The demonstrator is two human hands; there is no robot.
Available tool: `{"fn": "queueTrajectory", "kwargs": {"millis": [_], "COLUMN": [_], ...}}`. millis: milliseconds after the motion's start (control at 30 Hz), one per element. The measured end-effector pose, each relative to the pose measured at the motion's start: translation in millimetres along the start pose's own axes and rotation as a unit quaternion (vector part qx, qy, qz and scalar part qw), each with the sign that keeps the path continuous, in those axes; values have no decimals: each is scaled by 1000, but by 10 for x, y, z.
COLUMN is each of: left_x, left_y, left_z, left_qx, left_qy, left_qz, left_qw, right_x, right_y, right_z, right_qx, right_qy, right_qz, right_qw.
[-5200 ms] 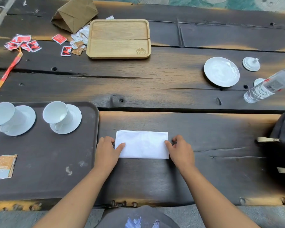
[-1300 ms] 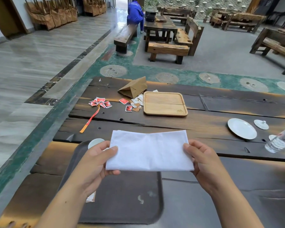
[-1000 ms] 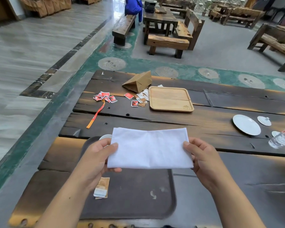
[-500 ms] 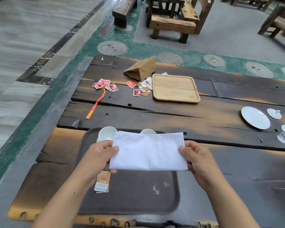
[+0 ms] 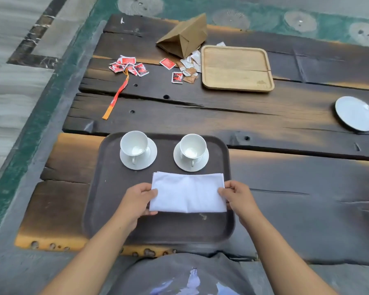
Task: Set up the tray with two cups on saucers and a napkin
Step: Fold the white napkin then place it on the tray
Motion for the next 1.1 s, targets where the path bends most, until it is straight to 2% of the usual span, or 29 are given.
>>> {"fn": "queueTrajectory", "kwargs": {"millis": [200,433,667,933,1100], "left_x": [82,178,237,228,169], "left_y": [190,236,301,301,279], "left_z": [164,267,351,465,473], "left_qx": [-21,-36,-32,-19,-5], "left_qy": [-9,1,4,-29,-65], "left_qz": [35,95,128,222,237], "left_qw": [999,995,991,974,969], "right_x": [-42,-117,-187,-263,-255], "right_y": [-301,-329,-261,-307,-297], "right_z": [96,113,83,132,172], "right_qx": [25,33,32,84,90], "right_qy": [-13,-30,-81,-77,-74], "right_qz": [-20,-109,-278,-349,-363], "right_qw": [999,993,957,930,925]}}
Point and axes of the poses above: each hand's wrist, its own z-axis towards the middle knuckle, its own x-axis out of the palm, y = z × x, the point moved 7 cm from there along z, towards the middle knuckle, and after that the axes turned 15 degrees about y, right-handed, at the moved point
